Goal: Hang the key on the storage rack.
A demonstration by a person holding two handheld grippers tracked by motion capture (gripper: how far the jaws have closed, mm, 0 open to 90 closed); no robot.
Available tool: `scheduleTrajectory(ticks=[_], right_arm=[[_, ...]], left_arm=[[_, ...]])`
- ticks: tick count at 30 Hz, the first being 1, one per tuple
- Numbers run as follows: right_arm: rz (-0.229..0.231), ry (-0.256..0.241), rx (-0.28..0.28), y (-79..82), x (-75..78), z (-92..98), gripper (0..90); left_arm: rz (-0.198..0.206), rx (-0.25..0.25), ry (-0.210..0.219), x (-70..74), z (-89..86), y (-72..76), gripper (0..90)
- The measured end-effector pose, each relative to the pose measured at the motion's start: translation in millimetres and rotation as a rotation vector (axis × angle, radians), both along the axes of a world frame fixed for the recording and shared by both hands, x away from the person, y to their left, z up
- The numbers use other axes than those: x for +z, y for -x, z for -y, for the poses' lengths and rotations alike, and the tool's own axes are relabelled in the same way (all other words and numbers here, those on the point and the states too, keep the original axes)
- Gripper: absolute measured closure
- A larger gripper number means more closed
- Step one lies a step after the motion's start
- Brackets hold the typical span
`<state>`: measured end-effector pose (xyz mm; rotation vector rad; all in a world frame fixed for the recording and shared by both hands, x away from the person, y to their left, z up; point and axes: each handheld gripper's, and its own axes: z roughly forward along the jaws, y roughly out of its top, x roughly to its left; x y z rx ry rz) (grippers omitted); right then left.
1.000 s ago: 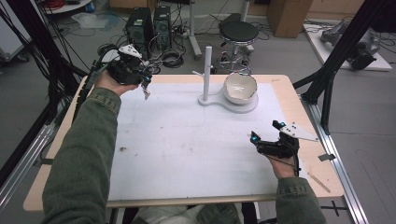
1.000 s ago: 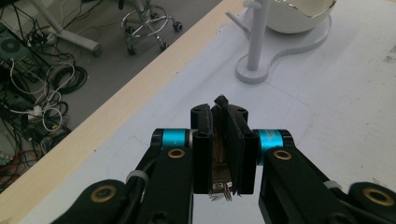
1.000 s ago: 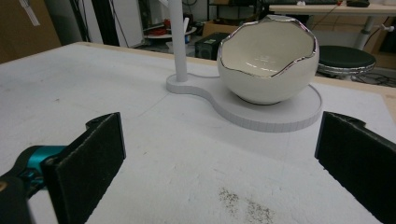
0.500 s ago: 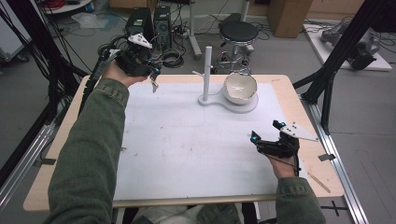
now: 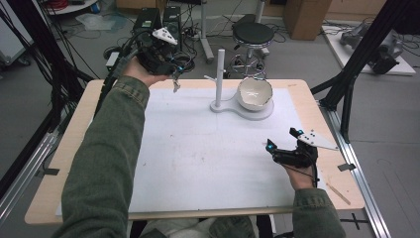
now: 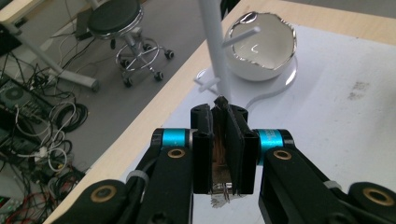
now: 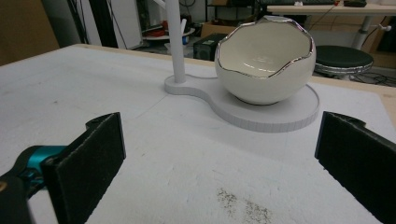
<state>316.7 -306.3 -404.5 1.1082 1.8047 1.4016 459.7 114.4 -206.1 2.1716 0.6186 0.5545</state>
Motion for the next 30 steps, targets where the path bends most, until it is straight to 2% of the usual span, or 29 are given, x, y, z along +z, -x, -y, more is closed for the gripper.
scheduleTrajectory(ticks=[11,30], right_arm=[[0.000,-0.007,0.001,0.7,0.2,0.2,0.6],[0.001,-0.018,0.003,2.8,0.6,1.3,0.7]], left_arm=[[-0.002,-0.053,-0.017,-1.5,33.1,-7.0,81.1],[-0.006,-0.117,0.020,2.4,69.6,-18.7,81.2]])
